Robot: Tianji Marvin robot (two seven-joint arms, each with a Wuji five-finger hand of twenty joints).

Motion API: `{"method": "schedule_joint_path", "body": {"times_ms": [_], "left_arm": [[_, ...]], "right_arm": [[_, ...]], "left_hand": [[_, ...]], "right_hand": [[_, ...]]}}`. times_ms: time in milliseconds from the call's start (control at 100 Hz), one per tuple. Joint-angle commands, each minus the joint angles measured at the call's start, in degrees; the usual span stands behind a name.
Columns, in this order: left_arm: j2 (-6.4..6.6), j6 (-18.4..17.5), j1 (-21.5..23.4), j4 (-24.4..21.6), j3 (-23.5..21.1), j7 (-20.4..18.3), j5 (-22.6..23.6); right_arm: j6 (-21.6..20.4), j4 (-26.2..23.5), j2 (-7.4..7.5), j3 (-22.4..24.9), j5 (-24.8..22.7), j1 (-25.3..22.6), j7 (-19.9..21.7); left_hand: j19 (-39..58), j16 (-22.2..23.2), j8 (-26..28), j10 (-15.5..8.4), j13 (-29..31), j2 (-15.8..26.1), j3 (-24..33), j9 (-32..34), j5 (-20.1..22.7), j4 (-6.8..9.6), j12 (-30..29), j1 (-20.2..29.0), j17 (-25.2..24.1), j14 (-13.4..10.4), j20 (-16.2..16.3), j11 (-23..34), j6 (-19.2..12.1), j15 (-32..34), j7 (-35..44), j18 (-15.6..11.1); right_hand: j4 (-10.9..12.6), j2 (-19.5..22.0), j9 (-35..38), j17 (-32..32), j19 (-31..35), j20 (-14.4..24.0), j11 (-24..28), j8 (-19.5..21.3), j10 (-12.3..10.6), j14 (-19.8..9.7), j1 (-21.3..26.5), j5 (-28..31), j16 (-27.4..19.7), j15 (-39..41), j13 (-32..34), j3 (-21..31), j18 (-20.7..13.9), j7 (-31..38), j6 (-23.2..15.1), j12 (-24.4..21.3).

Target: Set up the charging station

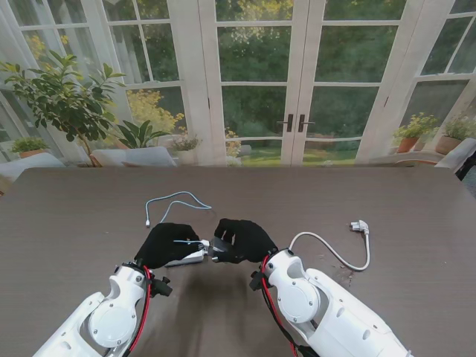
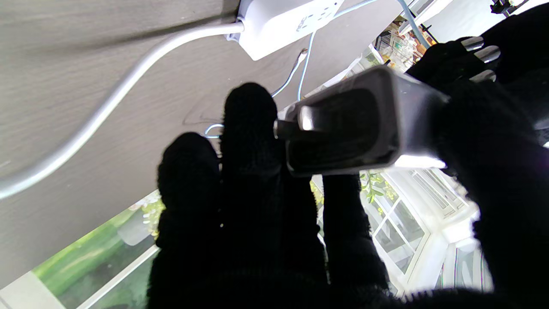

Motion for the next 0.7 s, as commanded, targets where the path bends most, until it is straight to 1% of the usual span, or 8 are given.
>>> {"method": "schedule_joint_path", "body": {"times_ms": [0, 220, 470, 630, 690], "left_arm": [[-0.44, -0.09, 0.05, 0.25, 0.34, -1.37, -0.23], [-0.3, -0.06, -0.29, 0.24, 0.56, -2.37, -0.75], [-0.14, -0.28, -0.81, 0.43, 0.69, -3.45, -1.26], [0.11, -0.21, -1.2, 0.38, 0.58, -4.41, -1.03], [0.13, -0.16, -1.26, 0.39, 0.49, -4.47, -0.94]], "right_arm": [[-0.41, -0.8, -0.63, -0.07, 0.16, -0.27, 0.36], [-0.78, -0.54, -0.91, -0.26, 0.07, -0.19, -0.58], [-1.58, -0.03, -1.29, -0.53, -0.61, -0.02, -2.32], [-2.5, -0.1, -1.08, -0.44, -1.42, -0.12, -2.45], [-2.6, -0.21, -0.98, -0.34, -1.54, -0.21, -2.31]], "left_hand": [[15.57, -0.15, -0.11, 1.05, 0.96, 0.77, -0.44, 2.48, 2.22, -0.03, 0.01, 1.11, 2.31, -2.71, 0.38, 4.13, 1.56, 4.94, 0.41, -5.67], [15.57, -0.15, -0.11, 1.05, 0.96, 0.94, -0.5, 2.48, 2.11, -0.04, 0.02, 1.09, 2.3, -2.65, 0.37, 4.13, 1.54, 4.93, 0.34, -5.63], [15.57, -0.14, 0.12, 0.95, 0.96, 1.4, -0.42, 2.45, 2.15, -0.11, 0.04, 0.91, 2.33, -2.65, 0.35, 4.12, 1.34, 4.93, 0.49, -5.8], [15.57, -0.17, 0.69, 0.38, 0.98, 2.71, 0.16, 2.36, 1.93, -0.47, 0.4, -0.09, 2.42, -3.93, 0.34, 4.15, 0.3, 4.82, 0.64, -6.84], [15.57, -0.17, 0.71, 0.25, 0.98, 2.67, 0.27, 2.35, 1.74, -0.51, 0.5, -0.22, 2.43, -4.01, 0.33, 4.16, 0.21, 4.83, 0.5, -6.98]], "right_hand": [[3.9, 3.68, 4.74, 1.13, 2.51, 0.64, 5.85, 3.19, -4.22, -1.04, 10.73, 5.72, 3.56, 1.55, 3.31, 10.06, -0.51, 15.54, -10.17, 1.99], [3.89, 3.19, 6.08, 3.38, 2.27, 0.56, 5.7, 3.28, -3.89, -1.61, 11.08, 6.12, 3.75, 1.39, 5.14, 10.52, -1.14, 15.8, -9.63, 1.86], [3.71, 2.45, 8.34, 6.46, 2.03, 0.9, 4.86, 3.39, -3.7, -2.4, 11.42, 6.46, 6.62, 5.66, 5.31, 11.47, -1.79, 16.6, -9.13, 2.77], [3.65, 2.53, 8.4, 6.76, 1.91, 0.97, 4.72, 3.34, -3.82, -2.6, 11.26, 6.3, 6.81, 5.98, 5.26, 11.47, -2.06, 16.67, -9.23, 3.0], [3.67, 2.47, 8.29, 6.78, 1.87, 1.04, 4.73, 3.35, -3.73, -2.42, 11.37, 6.3, 6.87, 6.05, 5.25, 11.5, -2.08, 16.77, -9.27, 3.22]]}}
